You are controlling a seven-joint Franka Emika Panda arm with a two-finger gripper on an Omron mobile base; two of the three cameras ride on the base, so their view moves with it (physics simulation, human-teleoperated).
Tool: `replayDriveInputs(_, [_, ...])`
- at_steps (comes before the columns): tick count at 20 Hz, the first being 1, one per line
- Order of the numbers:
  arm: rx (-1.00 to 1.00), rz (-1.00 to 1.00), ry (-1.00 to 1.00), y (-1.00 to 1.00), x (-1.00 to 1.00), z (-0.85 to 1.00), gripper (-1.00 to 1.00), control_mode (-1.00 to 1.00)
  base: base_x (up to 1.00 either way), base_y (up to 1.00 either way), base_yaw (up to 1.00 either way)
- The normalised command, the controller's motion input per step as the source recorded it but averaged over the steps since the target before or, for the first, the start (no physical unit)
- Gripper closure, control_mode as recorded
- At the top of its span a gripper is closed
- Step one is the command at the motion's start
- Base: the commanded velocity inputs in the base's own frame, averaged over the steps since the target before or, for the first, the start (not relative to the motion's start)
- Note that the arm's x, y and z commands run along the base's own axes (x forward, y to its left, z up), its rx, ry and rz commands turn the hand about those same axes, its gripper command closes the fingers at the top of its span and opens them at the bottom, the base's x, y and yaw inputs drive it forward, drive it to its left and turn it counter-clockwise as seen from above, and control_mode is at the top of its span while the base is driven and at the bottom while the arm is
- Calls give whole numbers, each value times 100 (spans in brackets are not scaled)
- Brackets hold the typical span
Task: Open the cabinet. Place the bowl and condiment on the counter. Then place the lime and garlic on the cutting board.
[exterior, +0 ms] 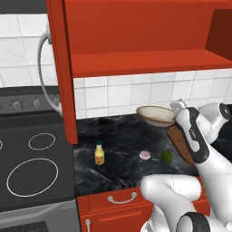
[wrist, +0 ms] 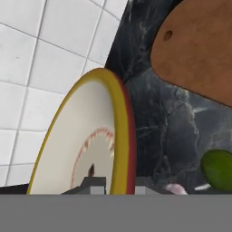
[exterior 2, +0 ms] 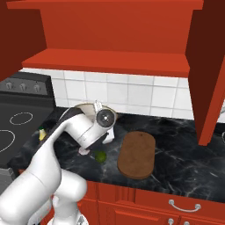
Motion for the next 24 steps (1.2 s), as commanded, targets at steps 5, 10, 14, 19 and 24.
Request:
replayDriveInputs(5, [0, 1, 0, 24, 40, 0, 100, -100, 0, 0, 0])
replayDriveInputs(10, [0, 2, 5, 32, 45, 0, 100, -100, 0, 0, 0])
replayDriveInputs(14, [0, 0, 8, 47, 26, 0, 100, -100, 0, 0, 0])
replayDriveInputs(19, [-1, 1, 4, 35, 11, -20, 100, -100, 0, 0, 0])
replayDriveInputs(24, [-1, 4, 0, 25, 0, -44, 100, -100, 0, 0, 0])
